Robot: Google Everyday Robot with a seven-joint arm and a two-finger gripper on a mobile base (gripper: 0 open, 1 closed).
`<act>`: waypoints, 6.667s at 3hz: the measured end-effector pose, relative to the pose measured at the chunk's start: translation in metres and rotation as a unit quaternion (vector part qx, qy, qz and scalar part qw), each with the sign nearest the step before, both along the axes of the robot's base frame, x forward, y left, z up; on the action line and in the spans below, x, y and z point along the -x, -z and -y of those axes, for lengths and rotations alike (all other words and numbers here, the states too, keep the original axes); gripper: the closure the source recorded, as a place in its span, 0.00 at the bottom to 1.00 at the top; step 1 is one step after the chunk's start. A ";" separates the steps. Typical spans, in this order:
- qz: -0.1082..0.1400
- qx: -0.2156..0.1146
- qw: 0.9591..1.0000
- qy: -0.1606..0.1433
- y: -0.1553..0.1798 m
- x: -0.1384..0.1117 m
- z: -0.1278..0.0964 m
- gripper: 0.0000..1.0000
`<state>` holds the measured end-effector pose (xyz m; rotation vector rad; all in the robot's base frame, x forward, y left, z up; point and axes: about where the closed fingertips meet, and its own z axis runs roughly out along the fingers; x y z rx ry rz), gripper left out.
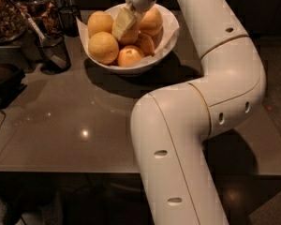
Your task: Pick orange from white bowl
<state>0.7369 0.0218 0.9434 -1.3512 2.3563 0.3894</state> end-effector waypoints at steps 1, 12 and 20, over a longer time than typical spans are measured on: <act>0.000 0.000 1.000 0.000 0.000 0.000 0.000 1.00; 0.000 0.000 1.000 0.000 0.000 0.000 0.000 0.18; 0.026 -0.026 0.999 0.039 -0.017 -0.017 -0.022 1.00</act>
Offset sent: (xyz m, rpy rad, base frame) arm -0.1073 0.0303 0.1578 0.1330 -0.3367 0.0945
